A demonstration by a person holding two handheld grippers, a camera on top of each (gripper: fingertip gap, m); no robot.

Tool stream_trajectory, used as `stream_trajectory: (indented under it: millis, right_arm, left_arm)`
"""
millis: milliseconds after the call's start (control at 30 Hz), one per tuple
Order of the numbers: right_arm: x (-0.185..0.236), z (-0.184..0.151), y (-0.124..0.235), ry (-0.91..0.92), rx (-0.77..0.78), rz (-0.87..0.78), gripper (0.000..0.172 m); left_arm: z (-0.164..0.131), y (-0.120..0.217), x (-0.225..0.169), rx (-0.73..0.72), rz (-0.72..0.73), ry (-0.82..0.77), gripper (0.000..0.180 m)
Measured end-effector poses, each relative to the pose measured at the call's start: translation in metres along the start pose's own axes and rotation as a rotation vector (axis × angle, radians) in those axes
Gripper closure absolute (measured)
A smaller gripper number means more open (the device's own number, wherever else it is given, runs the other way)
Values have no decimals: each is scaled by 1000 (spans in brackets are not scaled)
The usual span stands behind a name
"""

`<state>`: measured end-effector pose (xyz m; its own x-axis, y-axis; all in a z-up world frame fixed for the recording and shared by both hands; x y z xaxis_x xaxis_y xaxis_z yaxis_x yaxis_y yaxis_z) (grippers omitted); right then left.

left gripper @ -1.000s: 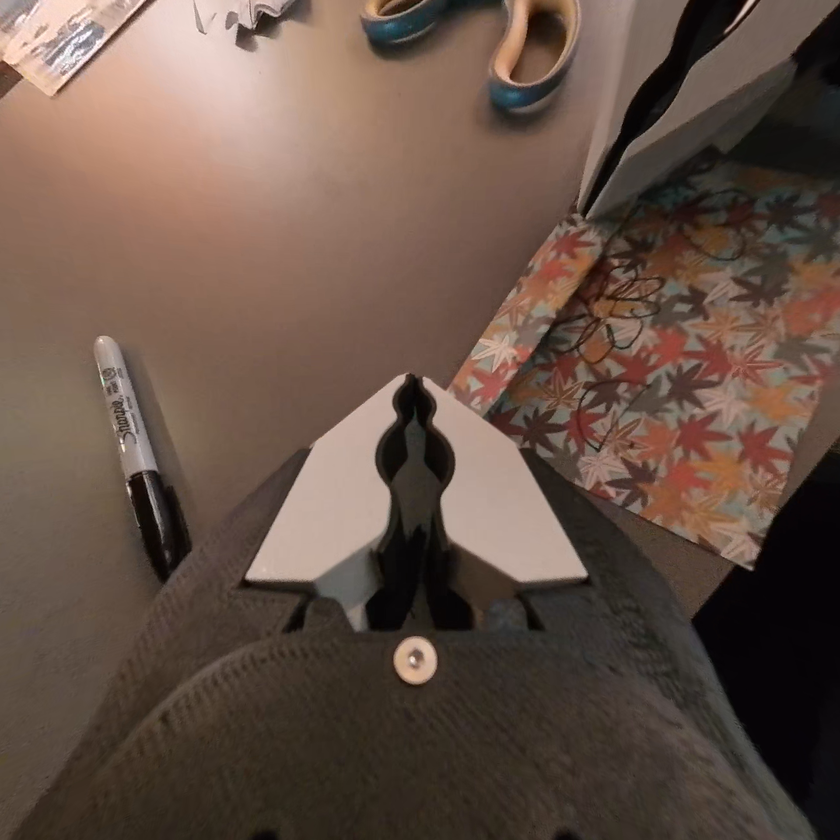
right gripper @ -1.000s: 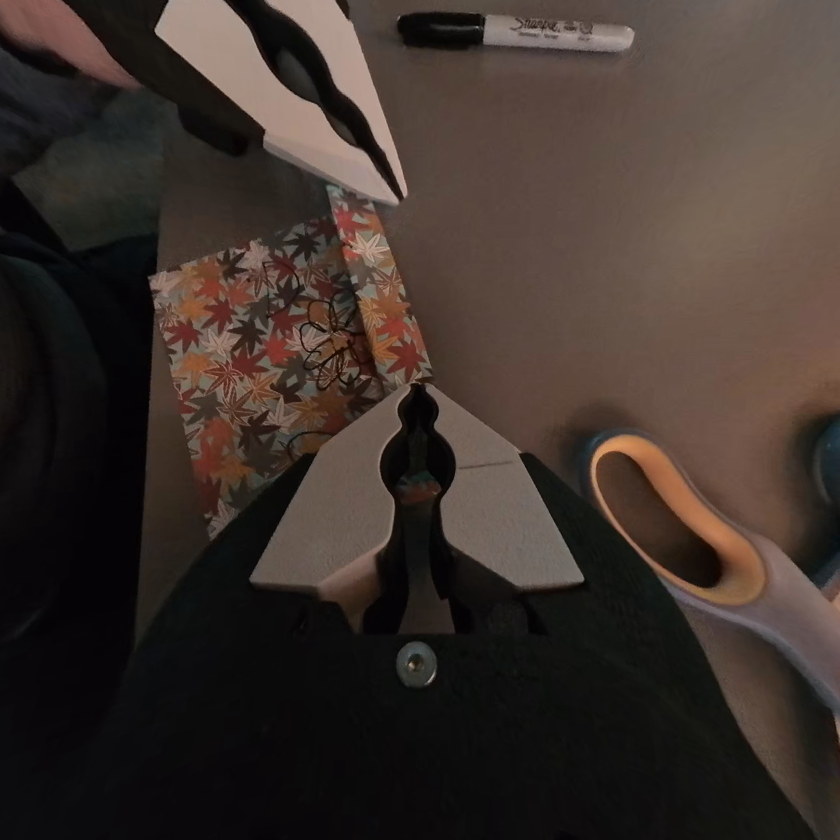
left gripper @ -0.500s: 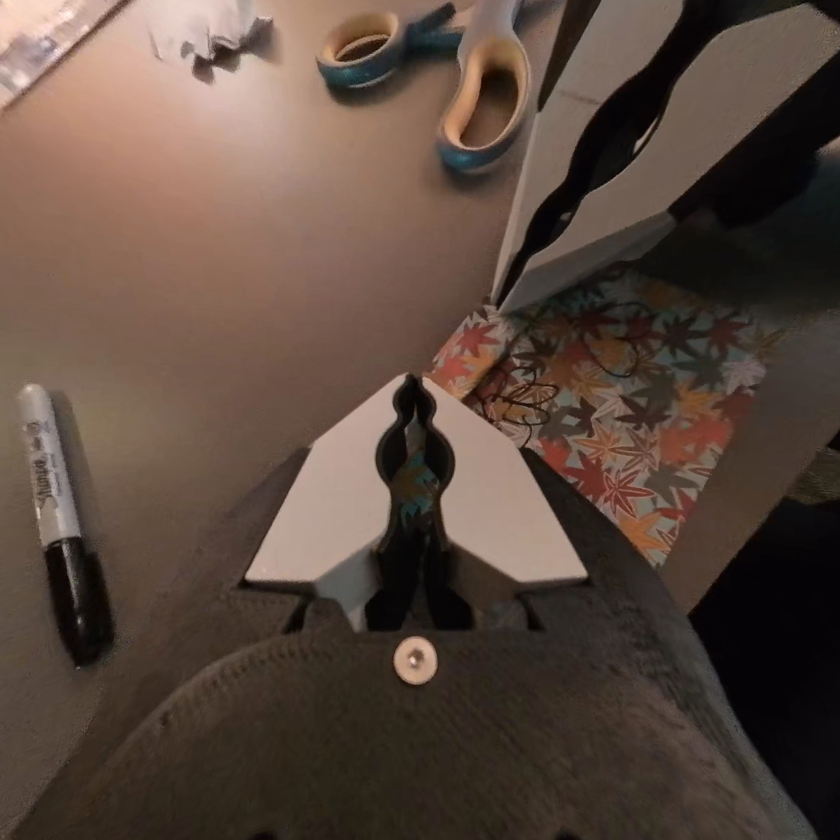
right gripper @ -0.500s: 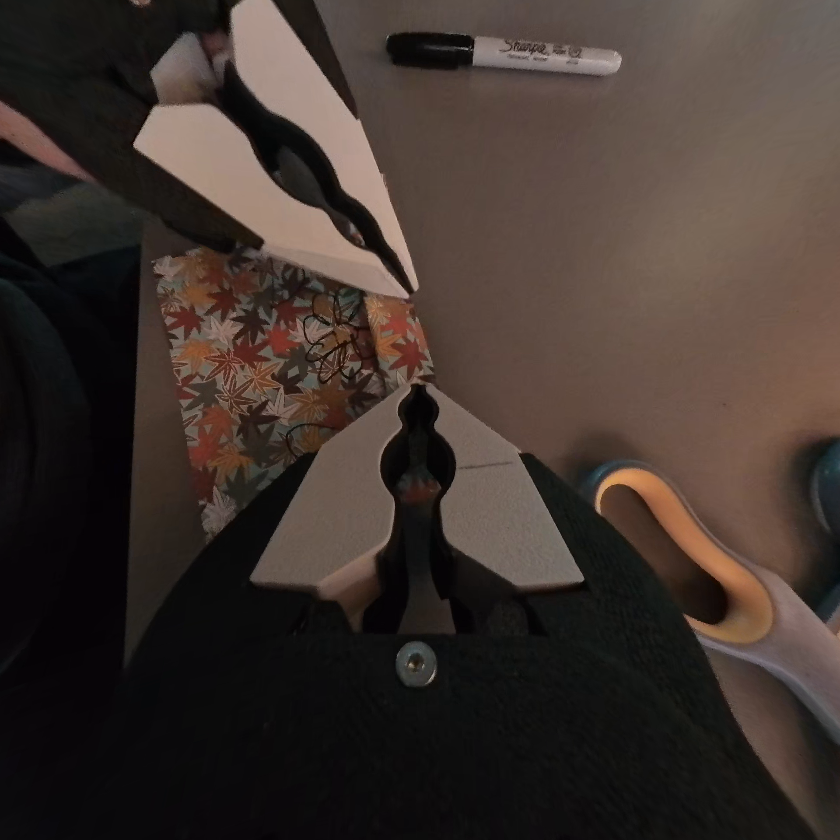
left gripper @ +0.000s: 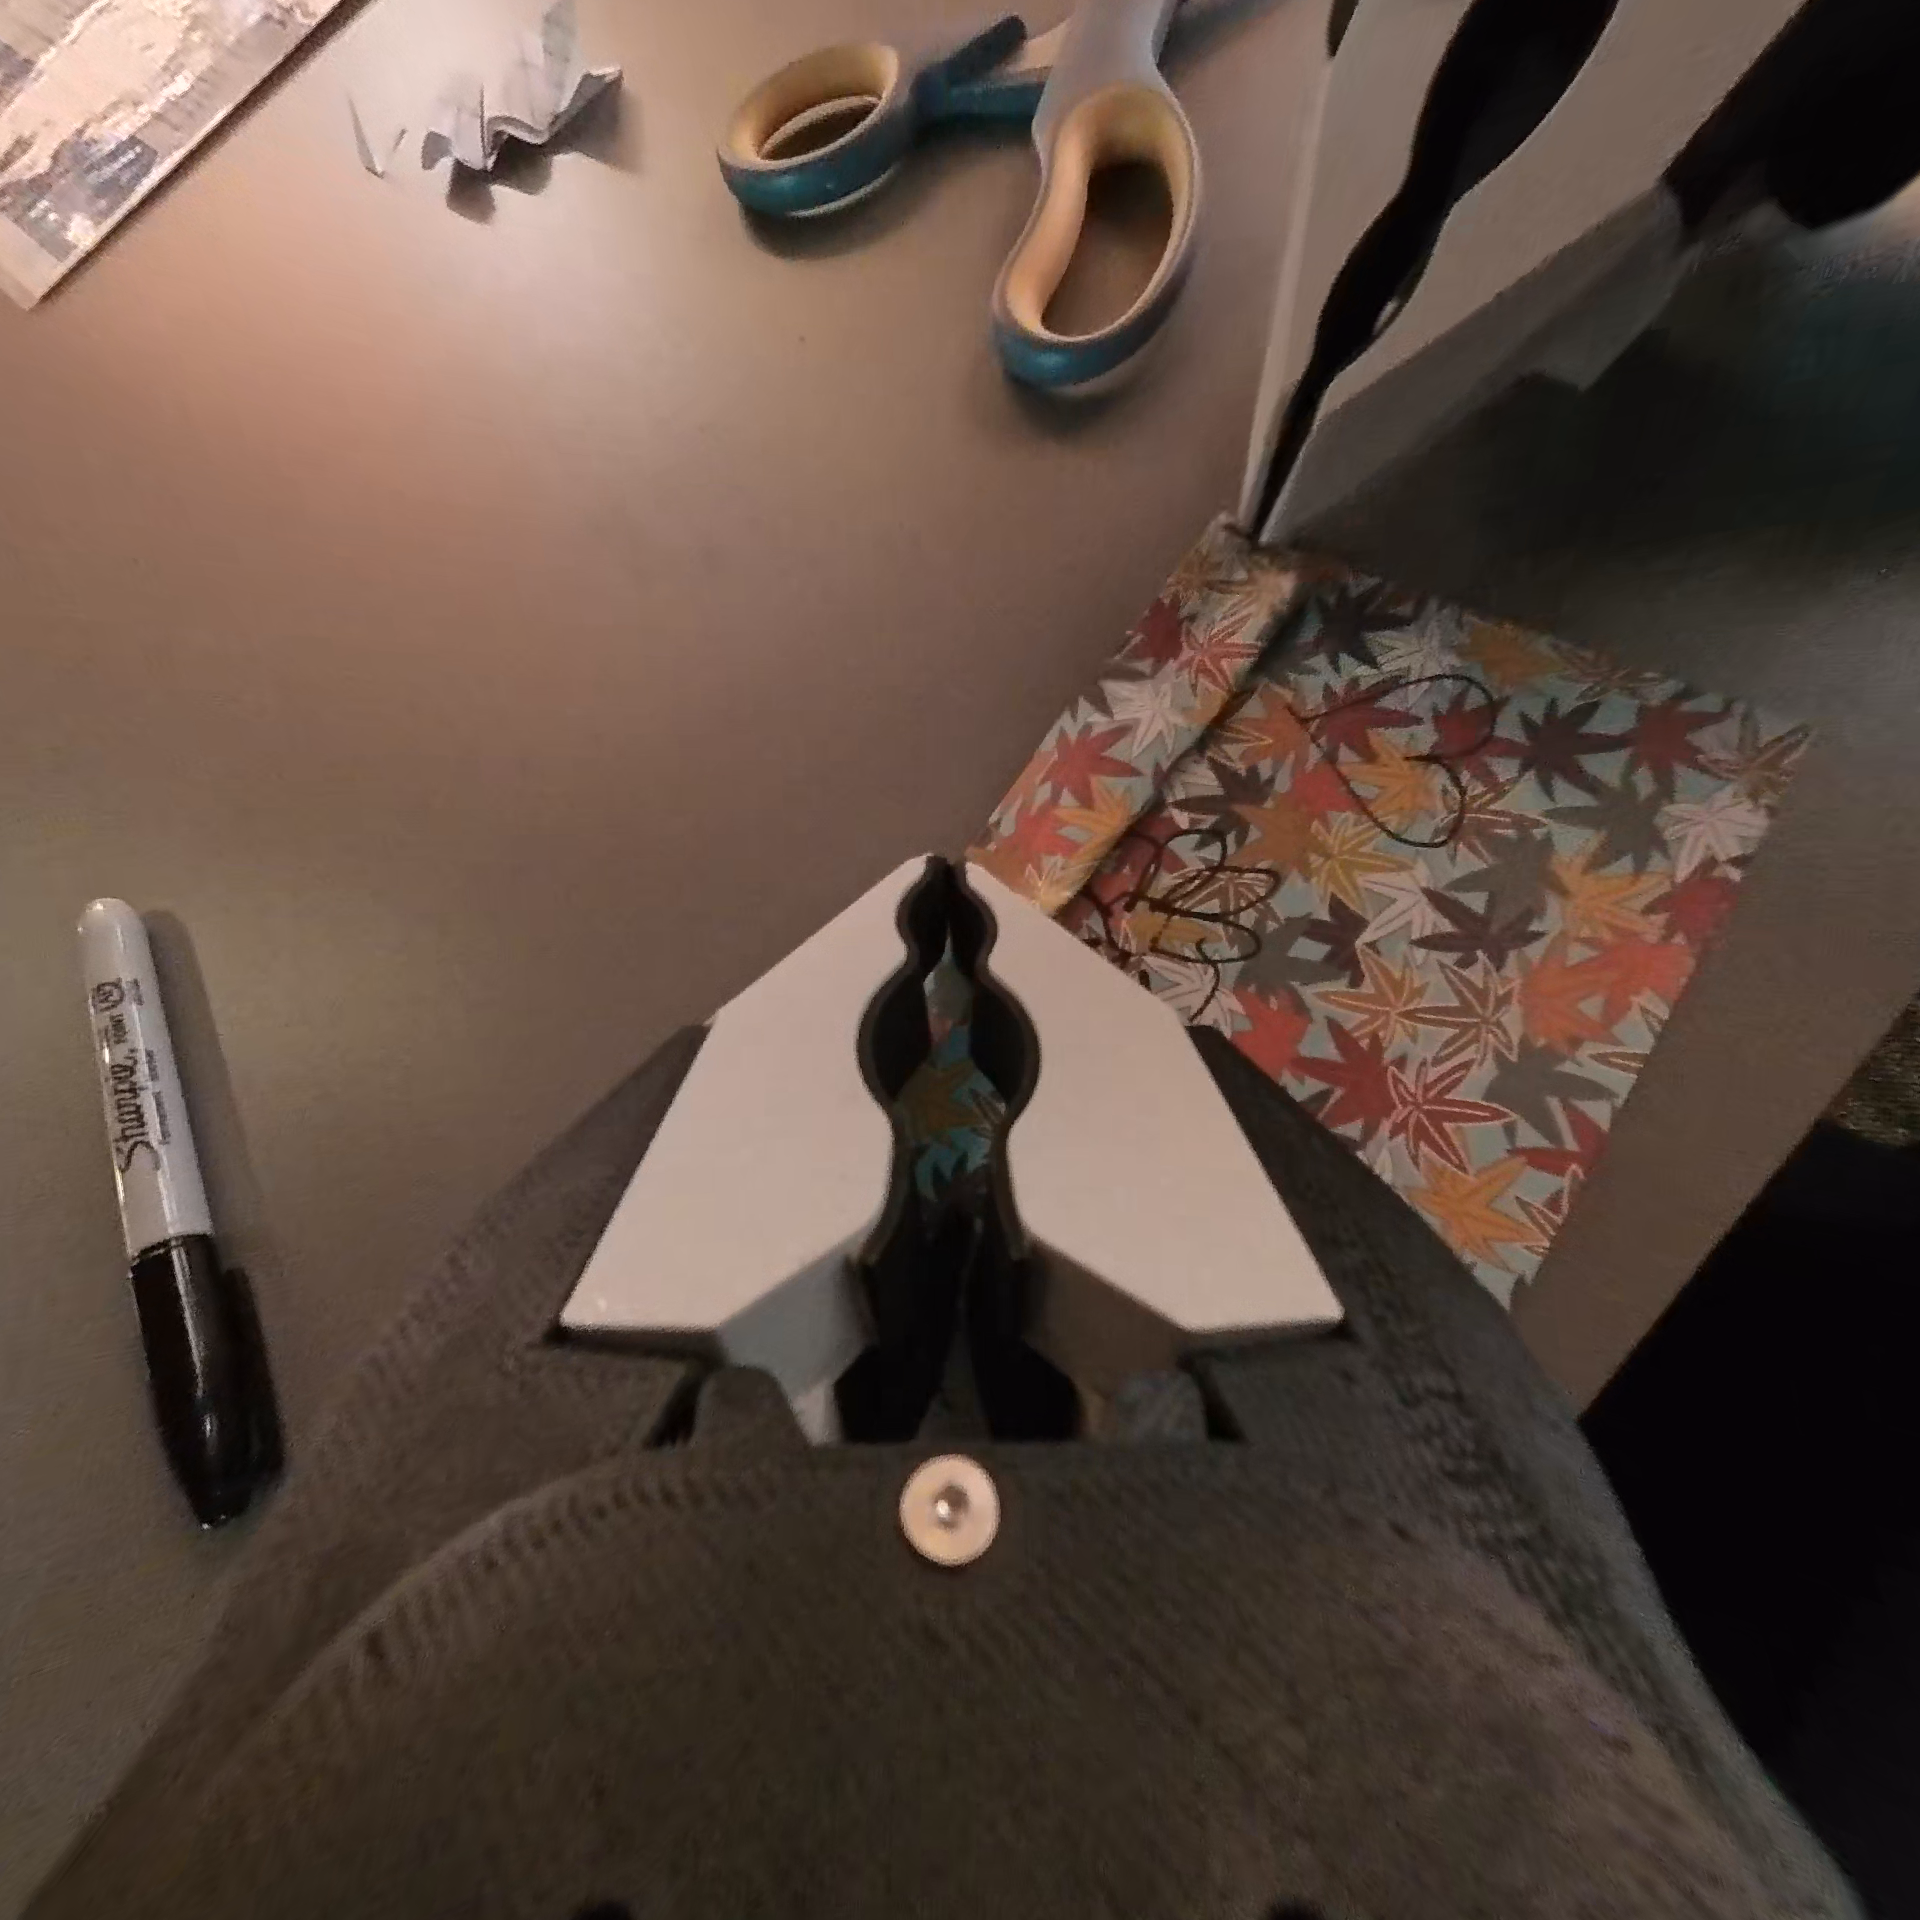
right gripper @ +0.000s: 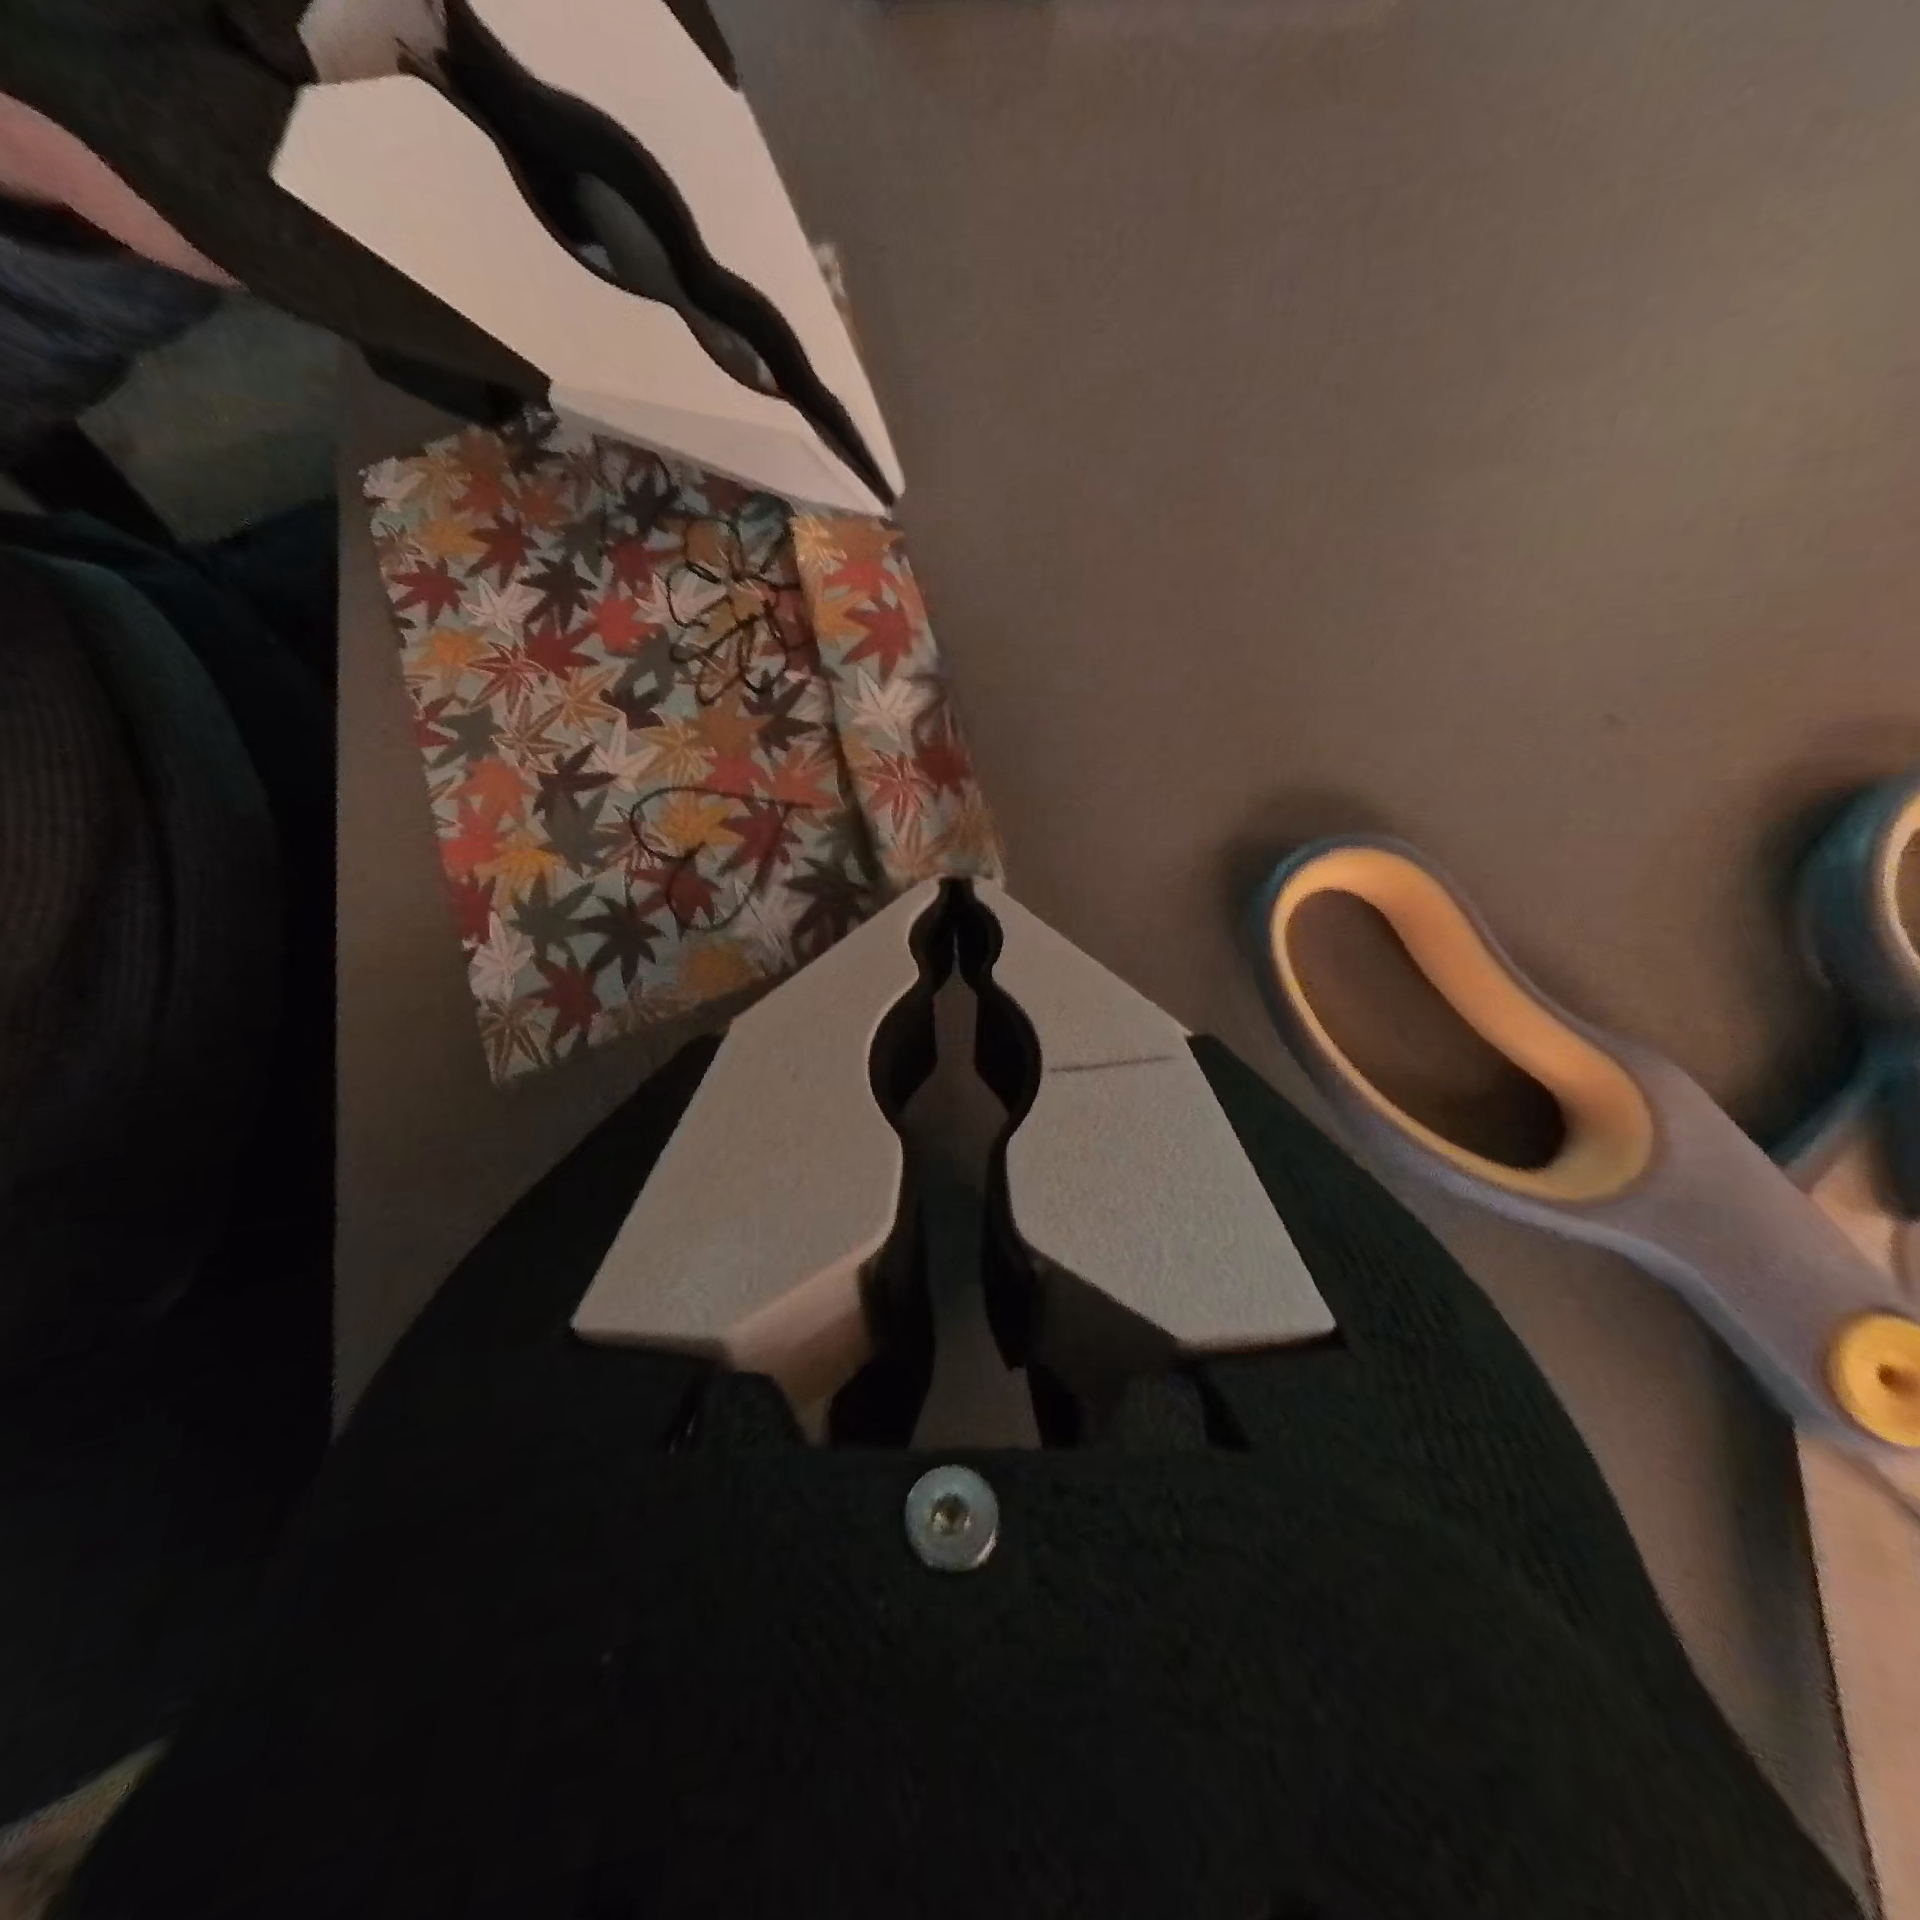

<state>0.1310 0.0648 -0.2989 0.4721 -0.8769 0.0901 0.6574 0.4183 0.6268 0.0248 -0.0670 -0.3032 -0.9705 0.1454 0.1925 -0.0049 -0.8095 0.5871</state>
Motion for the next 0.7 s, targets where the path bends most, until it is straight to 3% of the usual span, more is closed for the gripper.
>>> stream_trajectory:
  millis: [100, 233, 333, 433, 567, 700]
  right_arm:
    - [-7, 8, 3, -76, -18, 17, 172]
    - [-10, 17, -7, -184, 65, 135, 136]
    - [-13, 27, -10, -312, 76, 278, 123]
    - [-15, 34, -7, -487, 45, 466, 119]
    - [-12, 25, -10, -679, 119, 649, 103]
    - [-13, 23, -13, -792, 111, 729, 102]
  left_arm:
    - [0, 0, -1, -8, 2, -27, 180]
    - [0, 1, -4, -16, 34, -80, 180]
    - [1, 1, -7, -17, 65, -125, 180]
    - [1, 1, -9, -18, 86, -156, 180]
    - [0, 1, -8, -24, 78, -146, 180]
    - [0, 1, -7, -29, 64, -127, 180]
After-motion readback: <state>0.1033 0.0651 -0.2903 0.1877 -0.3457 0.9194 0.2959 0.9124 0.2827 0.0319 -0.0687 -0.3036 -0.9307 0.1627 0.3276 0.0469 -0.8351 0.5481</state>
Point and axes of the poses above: each gripper's, where its closed fingertips meet, y back along the fingers, z out of its top, x = y × z across the jaws, the point moved 7 cm from there along y, back along the fingers, and after that the axes turned 5 degrees about -x, right-handed, at the moved point
